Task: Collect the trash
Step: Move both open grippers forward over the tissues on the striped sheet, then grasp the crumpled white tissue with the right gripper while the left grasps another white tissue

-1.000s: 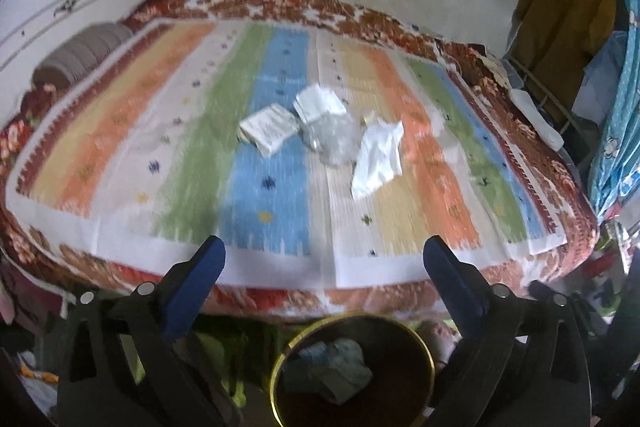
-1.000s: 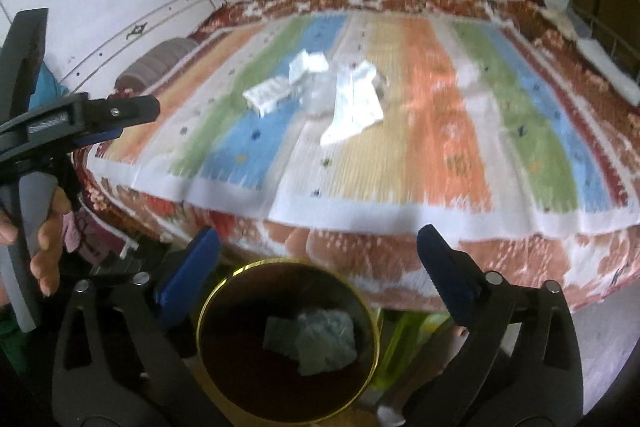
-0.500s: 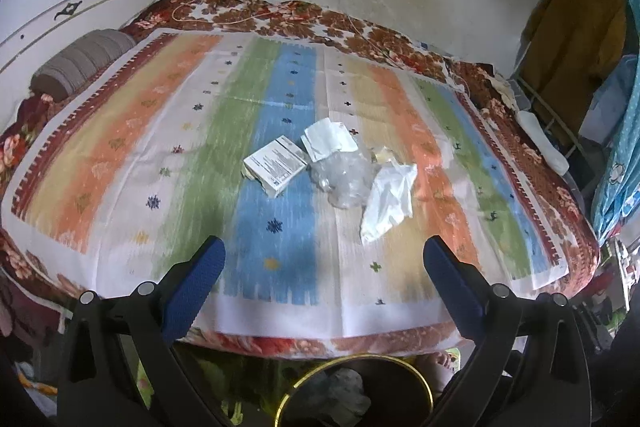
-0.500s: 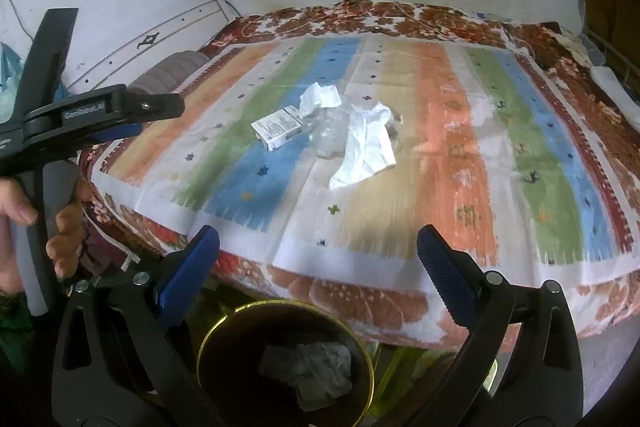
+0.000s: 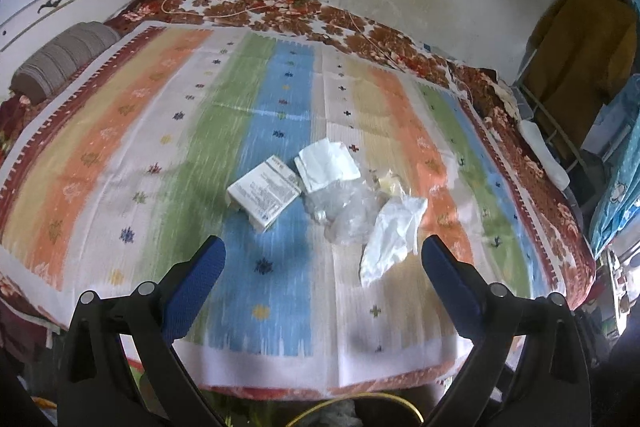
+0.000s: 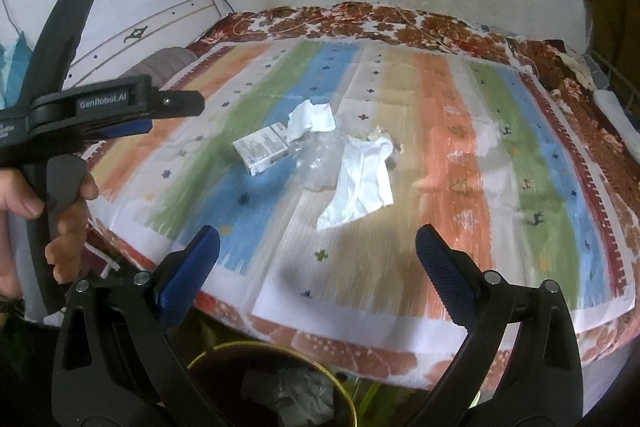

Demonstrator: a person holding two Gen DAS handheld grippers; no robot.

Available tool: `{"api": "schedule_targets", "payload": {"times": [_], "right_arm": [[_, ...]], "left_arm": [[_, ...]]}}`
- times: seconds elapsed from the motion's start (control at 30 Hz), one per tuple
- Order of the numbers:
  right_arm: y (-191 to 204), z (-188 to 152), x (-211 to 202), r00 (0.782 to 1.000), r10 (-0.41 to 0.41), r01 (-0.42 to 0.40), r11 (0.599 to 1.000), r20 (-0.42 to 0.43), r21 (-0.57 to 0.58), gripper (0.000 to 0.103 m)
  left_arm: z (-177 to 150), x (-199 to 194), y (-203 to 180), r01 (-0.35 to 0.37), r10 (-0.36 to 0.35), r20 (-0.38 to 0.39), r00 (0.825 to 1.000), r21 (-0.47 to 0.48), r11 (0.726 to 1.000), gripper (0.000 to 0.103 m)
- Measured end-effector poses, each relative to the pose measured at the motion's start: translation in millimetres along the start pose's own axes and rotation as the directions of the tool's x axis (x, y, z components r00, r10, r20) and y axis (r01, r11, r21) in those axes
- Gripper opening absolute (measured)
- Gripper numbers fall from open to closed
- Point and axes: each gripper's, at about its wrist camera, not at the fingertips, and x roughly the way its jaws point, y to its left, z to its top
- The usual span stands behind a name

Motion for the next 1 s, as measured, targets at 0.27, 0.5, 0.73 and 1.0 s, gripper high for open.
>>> {"api": "schedule_targets", "payload": {"times": [0.27,0.5,0.73,1.0], "right_arm": [[-21.2,10.3,37.9,0.999,0.034,-0.031,0.995,-0.041,0.090,0.091],[-28.0,18.7,65.2,0.997,0.032,-0.025,0.994,-0.068,0.106,0.091],[-37.9,24.4,92.2,0.995,0.040,-0.028,0.990,-0.088,0.137,0.086],[-53.3,33.9,127.1,0.990,0.071,-0.046,0.978,-0.119,0.202,0.079]], "left_arm": [[17.7,34.7,9.1,-0.003,0.002,-0.029,1.000,-0.037,0.999,0.096],[33.1,65.8,13.2,0.008,-0.013,-0.073,0.997,-0.056,0.998,0.093],[41.5,98.5,20.9,-0.011,0.006,-0.115,0.993,-0.039,0.999,0.088],[54.3,139.9,37.2,0.034,-0.051,-0.145,0.988,-0.118,0.992,0.082]]}}
